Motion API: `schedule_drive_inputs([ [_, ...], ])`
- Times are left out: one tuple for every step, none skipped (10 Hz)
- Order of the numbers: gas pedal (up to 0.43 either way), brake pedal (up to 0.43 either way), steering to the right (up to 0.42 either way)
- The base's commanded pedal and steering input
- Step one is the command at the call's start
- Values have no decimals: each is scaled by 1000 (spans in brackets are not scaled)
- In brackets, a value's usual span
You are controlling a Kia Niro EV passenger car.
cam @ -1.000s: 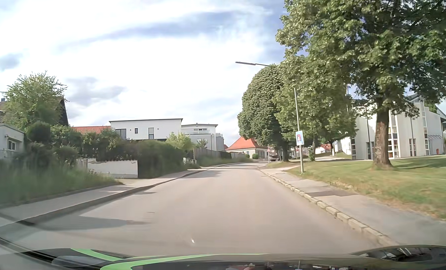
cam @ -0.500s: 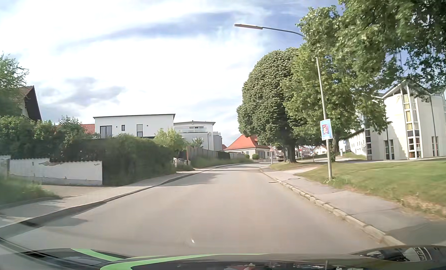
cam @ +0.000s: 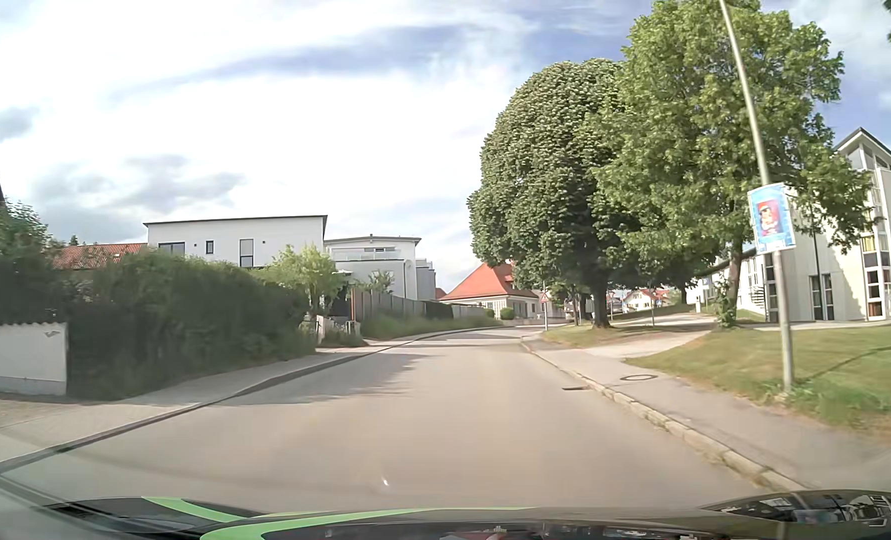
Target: Follow the waypoints while adhering to traffic rules and regulations
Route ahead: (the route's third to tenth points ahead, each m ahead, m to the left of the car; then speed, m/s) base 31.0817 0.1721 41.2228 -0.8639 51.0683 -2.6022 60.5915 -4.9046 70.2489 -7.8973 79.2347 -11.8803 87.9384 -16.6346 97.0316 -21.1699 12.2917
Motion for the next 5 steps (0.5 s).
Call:
schedule_drive_inputs([
  [197, 0, 7],
  [197, 0, 7],
  [197, 0, 7],
  [197, 0, 7],
  [197, 0, 6],
])
